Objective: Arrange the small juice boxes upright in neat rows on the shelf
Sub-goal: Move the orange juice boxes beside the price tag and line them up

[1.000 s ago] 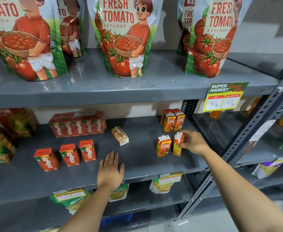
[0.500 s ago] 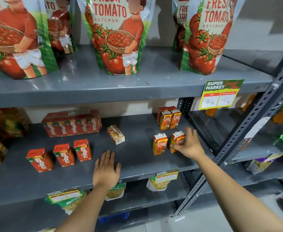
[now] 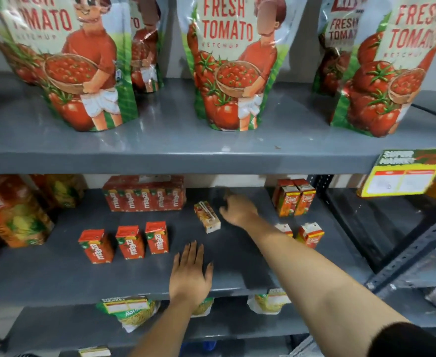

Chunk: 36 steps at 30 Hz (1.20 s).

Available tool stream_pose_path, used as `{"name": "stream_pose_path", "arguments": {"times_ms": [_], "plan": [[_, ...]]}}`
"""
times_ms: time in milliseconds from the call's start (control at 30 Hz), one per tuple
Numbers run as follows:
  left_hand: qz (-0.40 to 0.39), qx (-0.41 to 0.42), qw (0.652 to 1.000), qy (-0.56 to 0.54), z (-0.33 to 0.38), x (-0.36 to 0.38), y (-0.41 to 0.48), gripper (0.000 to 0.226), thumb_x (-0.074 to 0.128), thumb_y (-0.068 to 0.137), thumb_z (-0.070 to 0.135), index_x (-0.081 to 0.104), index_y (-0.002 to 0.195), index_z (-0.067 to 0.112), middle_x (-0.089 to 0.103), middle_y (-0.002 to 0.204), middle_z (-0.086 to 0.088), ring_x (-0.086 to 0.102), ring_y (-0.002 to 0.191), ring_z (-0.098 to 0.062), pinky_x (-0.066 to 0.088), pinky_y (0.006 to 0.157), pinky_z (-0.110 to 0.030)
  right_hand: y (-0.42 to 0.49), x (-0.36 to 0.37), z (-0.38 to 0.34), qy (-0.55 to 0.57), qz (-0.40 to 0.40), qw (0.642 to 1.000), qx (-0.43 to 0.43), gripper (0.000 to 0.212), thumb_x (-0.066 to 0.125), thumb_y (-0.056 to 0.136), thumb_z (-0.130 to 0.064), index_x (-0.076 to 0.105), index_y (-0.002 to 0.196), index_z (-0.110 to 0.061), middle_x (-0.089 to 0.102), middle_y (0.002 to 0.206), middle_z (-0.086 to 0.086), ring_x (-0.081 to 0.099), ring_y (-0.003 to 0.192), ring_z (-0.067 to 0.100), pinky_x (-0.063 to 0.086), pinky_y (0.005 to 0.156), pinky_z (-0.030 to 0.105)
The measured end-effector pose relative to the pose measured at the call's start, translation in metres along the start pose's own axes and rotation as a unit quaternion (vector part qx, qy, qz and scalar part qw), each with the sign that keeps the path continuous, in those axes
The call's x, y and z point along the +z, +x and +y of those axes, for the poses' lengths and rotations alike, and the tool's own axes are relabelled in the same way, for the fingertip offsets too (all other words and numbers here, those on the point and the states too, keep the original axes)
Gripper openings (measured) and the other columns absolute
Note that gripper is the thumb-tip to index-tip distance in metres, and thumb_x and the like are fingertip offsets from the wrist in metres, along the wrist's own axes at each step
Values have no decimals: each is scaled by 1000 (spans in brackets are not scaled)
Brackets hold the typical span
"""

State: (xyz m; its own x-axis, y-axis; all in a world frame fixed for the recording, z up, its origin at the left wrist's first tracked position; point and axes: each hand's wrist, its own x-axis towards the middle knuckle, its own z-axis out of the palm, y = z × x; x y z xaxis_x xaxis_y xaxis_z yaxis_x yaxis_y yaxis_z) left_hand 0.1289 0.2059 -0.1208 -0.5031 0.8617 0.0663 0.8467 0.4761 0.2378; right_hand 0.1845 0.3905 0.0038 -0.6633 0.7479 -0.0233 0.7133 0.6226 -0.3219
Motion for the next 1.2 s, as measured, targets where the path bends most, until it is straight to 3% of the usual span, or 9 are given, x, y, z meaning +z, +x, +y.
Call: {"name": "stream_pose_path", "arguments": {"times_ms": [200, 333, 433, 500, 633, 833, 933, 1033, 1200], "plan": [[0, 6, 1000, 6, -2, 0, 0, 66, 17, 95, 53, 18, 152, 18, 14, 161, -2, 10, 149, -18, 3, 121, -37, 43, 50, -33, 5, -118, 993, 27, 69, 53, 87, -50, 39, 142, -11, 48, 141, 16, 49, 126, 34, 42, 102, 43], [-22, 25, 999, 7, 0, -7, -2, 61, 36, 87, 51, 59, 130, 14, 56, 138, -5, 52, 128, -20, 11, 114, -34, 50, 72, -45, -2, -93, 994, 51, 77, 70, 81, -31, 29, 144, -12, 42, 143, 14, 46, 127, 35, 46, 98, 45], [5, 29, 999, 11, 0, -10, 0, 59, 40, 83, 52, 66, 122, 15, 63, 131, -4, 59, 120, -18, 32, 109, -37, 50, 66, -48, 28, -67, 996, 55, 90, 70, 80, -24, 13, 150, -25, 42, 142, 14, 48, 125, 36, 49, 92, 45], [15, 9, 1000, 8, -1, -11, -1, 58, 44, 85, 51, 63, 126, 15, 60, 134, -4, 56, 124, -19, 44, 104, -39, 47, 51, -49, 66, -35, 997, 31, 84, 69, 78, -20, 21, 147, -28, 40, 140, 13, 51, 120, 37, 53, 86, 46], [2, 7, 1000, 17, -2, -4, 2, 66, 23, 94, 52, 31, 148, 14, 26, 157, -5, 21, 146, -21, 14, 119, -40, 37, -5, -31, 133, 45, 989, 44, 36, 61, 81, -29, 61, 114, -13, 63, 116, 12, 64, 104, 35, 54, 86, 43], [20, 13, 1000, 20, -3, -3, 2, 82, 0, 84, 55, 28, 149, 13, 25, 158, -6, 20, 147, -21, 13, 119, -39, -7, -89, 89, 210, 167, 957, 107, 49, 69, 83, -35, 57, 124, -11, 58, 131, 10, 51, 123, 27, 37, 100, 32], [17, 7, 1000, 10, -2, -1, 4, 85, -2, 83, 55, 29, 148, 11, 26, 158, -7, 22, 146, -22, 15, 119, -39, -46, -100, 151, 194, 225, 945, 137, 18, 71, 82, -26, 60, 95, -19, 62, 111, 11, 56, 115, 35, 42, 92, 36], [1, 6, 1000, 20, -3, 2, 4, 88, -10, 79, 55, 20, 151, 13, 17, 161, -5, 14, 148, -19, 11, 120, -38, -83, -84, 194, 172, 269, 936, 147, 30, 70, 77, -12, 49, 98, -10, 61, 101, 24, 60, 92, 43, 48, 73, 46], [-8, 3, 999, 37, -2, 2, 4, 83, -8, 82, 53, 15, 152, 15, 13, 162, -3, 10, 149, -17, 9, 121, -36, -125, -33, 217, 200, 157, 945, 207, 74, 75, 69, -8, 31, 128, -15, 53, 110, 22, 57, 93, 35, 49, 75, 41]]}}
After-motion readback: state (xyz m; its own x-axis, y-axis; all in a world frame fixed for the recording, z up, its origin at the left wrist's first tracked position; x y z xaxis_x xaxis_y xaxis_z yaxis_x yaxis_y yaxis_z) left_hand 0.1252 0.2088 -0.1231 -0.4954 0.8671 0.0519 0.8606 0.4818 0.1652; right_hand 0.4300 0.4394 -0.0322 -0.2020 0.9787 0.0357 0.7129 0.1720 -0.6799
